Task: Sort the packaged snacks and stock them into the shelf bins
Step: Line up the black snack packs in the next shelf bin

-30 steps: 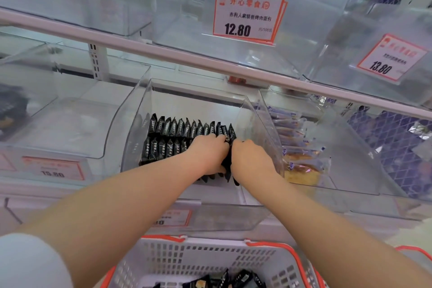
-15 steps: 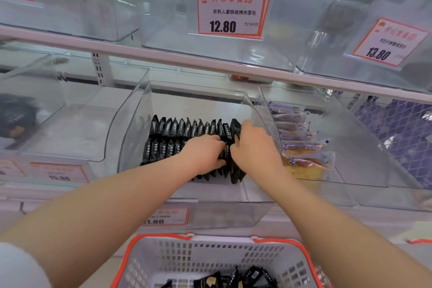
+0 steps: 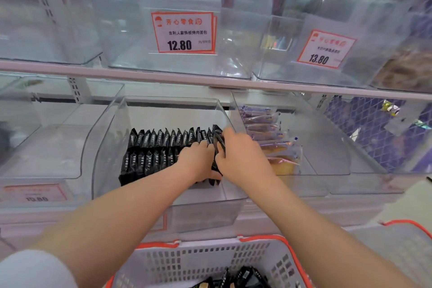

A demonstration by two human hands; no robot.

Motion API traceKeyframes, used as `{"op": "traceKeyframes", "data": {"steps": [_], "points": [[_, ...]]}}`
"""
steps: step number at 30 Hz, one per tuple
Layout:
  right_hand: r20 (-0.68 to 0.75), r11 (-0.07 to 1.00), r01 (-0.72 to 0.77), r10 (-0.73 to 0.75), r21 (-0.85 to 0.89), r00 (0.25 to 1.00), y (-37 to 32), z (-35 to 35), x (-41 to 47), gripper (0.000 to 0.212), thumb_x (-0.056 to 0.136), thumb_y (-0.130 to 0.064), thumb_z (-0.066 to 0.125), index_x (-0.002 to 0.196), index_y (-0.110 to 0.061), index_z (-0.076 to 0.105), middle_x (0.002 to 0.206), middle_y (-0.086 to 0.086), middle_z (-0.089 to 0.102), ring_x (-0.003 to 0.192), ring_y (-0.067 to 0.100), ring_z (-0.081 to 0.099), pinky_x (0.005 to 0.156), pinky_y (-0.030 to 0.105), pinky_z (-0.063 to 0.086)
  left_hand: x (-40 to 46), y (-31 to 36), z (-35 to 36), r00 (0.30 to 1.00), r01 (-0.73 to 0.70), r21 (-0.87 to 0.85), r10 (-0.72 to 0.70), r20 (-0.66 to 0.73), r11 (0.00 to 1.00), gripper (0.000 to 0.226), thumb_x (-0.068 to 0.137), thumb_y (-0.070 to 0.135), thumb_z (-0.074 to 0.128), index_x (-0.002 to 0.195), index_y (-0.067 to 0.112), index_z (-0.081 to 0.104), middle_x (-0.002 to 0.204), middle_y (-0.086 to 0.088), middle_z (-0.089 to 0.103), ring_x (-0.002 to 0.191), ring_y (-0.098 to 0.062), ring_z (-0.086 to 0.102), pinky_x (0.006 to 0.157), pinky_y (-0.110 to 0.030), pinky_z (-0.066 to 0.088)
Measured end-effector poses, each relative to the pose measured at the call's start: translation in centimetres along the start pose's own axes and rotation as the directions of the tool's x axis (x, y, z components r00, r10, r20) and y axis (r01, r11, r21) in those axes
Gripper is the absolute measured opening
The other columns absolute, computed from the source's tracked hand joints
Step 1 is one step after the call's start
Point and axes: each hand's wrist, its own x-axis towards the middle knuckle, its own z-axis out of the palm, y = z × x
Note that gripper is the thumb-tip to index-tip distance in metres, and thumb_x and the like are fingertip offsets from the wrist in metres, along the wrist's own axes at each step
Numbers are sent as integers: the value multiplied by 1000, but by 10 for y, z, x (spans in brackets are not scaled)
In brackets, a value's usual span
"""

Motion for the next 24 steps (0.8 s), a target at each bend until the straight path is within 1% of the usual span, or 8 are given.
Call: {"op": "traceKeyframes", "data": {"steps": [3,9,12,14,16,18,21,24], "points": [[-17,1000,20,-19,6,1000,1,2,-5,24,91,-14,44,113,-6,42,100,15,57,89,35,58,62,31,33,3,0,-6,999,9,46,-7,-42,999,47,90,34,47,129,9,44,123,-10,45,114,-30,45,86,-39,43],[-61,992,-47,54,119,997,6,1,-3,25,90,-18,46,114,-10,45,101,12,60,90,31,57,66,33,41,12,-2,-1,999,3,22,-3,-33,1000,55,86,43,50,131,13,39,128,-10,41,118,-29,43,88,-40,43],[-70,979,-94,108,181,992,9,0,-1,26,92,-24,46,114,-9,47,96,12,62,89,31,58,67,34,43,10,-8,-13,990,-82,-33,85,111,996,69,83,52,56,135,11,36,132,-10,42,120,-28,43,97,-41,42],[-45,968,-119,132,221,990,11,-1,-1,20,93,-29,45,99,-10,51,79,5,57,78,27,54,56,30,37,-9,-20,-30,980,-107,-126,127,156,986,71,84,53,57,137,10,36,133,-9,42,121,-27,44,99,-39,41],[47,966,-145,138,214,989,7,0,2,25,91,-30,46,75,-11,49,65,0,50,64,21,48,48,28,30,-42,-37,-48,988,-140,-39,142,63,989,56,89,48,51,132,13,44,129,-6,46,118,-24,48,95,-39,44],[175,957,-183,145,225,974,-4,6,7,28,87,-29,51,68,-8,51,61,4,52,57,20,48,49,30,36,-84,-54,-62,978,-169,37,173,-120,985,38,92,40,48,121,15,55,119,-3,53,112,-22,51,89,-39,47],[335,931,-215,110,294,936,-37,23,11,23,84,-26,56,71,-8,55,63,10,54,58,24,55,54,28,42,-148,-73,-73,834,-263,-23,215,-507,965,26,87,23,52,101,6,66,101,-9,63,97,-29,59,81,-37,51],[489,948,-188,41,256,872,-79,43,12,23,84,-26,57,70,-9,52,63,6,54,51,20,53,45,23,37,-187,-94,-61,742,-167,-253,-47,-669,953,33,82,16,56,111,2,61,116,-15,57,110,-29,54,97,-31,39]]}}
